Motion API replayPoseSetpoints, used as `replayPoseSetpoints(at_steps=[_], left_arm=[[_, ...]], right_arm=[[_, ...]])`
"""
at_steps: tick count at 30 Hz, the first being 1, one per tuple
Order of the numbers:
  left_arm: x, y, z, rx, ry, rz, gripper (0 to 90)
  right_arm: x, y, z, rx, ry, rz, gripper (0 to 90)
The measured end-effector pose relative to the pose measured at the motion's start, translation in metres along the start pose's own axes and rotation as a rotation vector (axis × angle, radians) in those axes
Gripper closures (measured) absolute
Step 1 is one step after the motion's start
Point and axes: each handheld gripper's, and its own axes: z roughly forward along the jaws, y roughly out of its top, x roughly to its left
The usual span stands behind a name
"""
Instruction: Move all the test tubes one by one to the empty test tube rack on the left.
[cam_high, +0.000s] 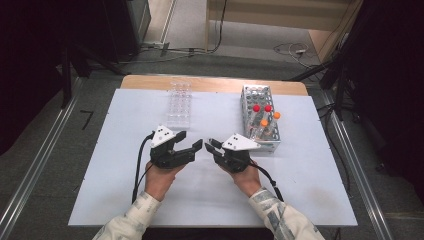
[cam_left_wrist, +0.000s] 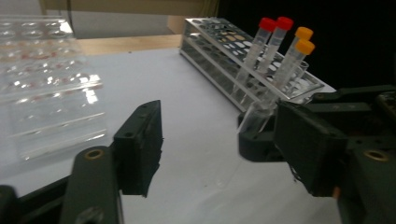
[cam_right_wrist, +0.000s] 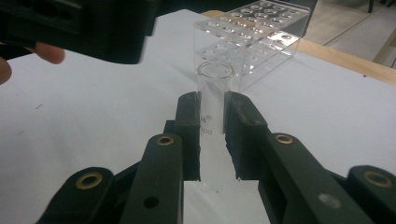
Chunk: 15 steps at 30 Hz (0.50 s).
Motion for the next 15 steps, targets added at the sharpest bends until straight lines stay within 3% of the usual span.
replayPoseSetpoints(at_steps=[6,8,15], left_arm=[[-0.011,0.005,0.01,0.023,-0.056,0.033,52.6],[-0.013,0.005,0.013,0.035,-0.058,0.049,55.2],[-0.012,0.005,0.017,0.047,-0.067,0.04,60.8]], right_arm=[[0.002,-0.001,0.001,0.004,0.005,-0.002,73.2],[0.002,0.0,0.0,0.001,0.005,-0.004,73.2],[0.004,0.0,-0.001,-0.003,0.004,-0.005,73.2]])
